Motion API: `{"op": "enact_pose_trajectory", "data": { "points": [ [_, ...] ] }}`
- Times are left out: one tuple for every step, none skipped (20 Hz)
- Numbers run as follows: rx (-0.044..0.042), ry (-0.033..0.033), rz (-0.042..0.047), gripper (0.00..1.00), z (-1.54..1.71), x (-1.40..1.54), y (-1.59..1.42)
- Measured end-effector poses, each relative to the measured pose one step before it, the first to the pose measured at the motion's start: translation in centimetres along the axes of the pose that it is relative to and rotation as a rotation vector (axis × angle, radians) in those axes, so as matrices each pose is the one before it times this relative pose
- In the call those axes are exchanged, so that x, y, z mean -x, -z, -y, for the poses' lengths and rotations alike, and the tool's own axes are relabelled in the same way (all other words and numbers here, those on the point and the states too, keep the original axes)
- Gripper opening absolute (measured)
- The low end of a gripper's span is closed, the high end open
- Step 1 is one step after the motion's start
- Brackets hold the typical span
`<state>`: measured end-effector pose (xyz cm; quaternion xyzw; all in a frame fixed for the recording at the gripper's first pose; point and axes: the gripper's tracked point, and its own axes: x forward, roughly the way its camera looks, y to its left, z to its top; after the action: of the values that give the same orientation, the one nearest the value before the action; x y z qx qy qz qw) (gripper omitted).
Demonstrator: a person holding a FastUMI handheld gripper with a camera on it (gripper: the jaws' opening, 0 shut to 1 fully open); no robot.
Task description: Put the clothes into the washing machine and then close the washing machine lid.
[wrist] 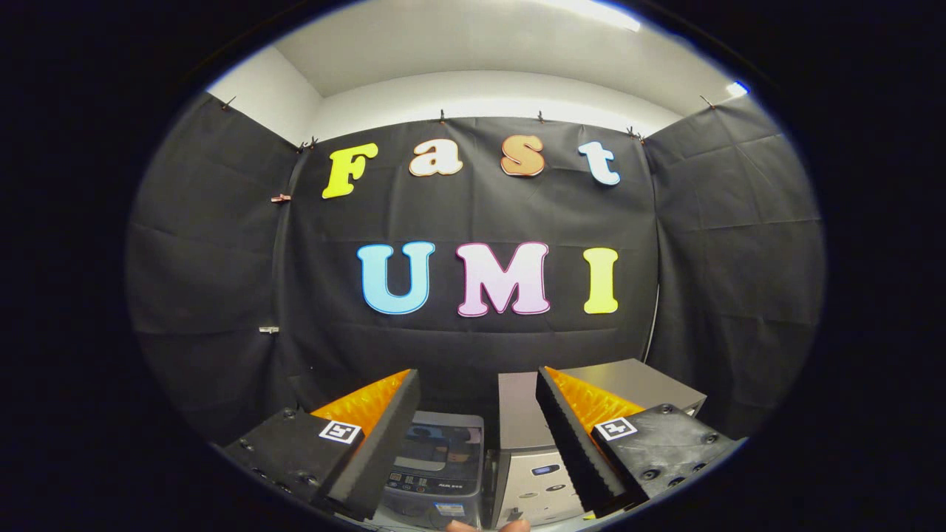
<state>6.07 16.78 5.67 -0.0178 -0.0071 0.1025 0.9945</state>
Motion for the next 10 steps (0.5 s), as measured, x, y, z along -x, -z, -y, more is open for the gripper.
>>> {"op": "enact_pose_trajectory", "data": {
  "points": [
    [-0.00259, 0.00293, 0.00255, 0.99, 0.029, -0.034, -0.134],
    [-0.00232, 0.00294, 0.00093, 0.99, 0.086, 0.014, -0.049],
    [-0.00208, 0.00403, 0.00014, 0.99, 0.098, -0.062, -0.016],
    [-0.00165, 0.00241, -0.00011, 0.99, 0.006, 0.001, 0.019],
    [-0.00072, 0.00046, -0.00215, 0.99, -0.04, 0.015, 0.081],
    [-0.00082, 0.00165, -0.00135, 0.99, 0.088, 0.013, 0.053],
    [0.00063, -0.00063, -0.00011, 0.99, -0.065, -0.017, -0.005],
    [0.00222, 0.00178, 0.0002, 0.99, -0.017, -0.045, -0.012],
    [0.00033, 0.00008, 0.00266, 0.99, -0.142, -0.093, -0.129],
    [0.00073, -0.0019, 0.00013, 0.99, -0.07, 0.05, -0.074]
  ]
}}
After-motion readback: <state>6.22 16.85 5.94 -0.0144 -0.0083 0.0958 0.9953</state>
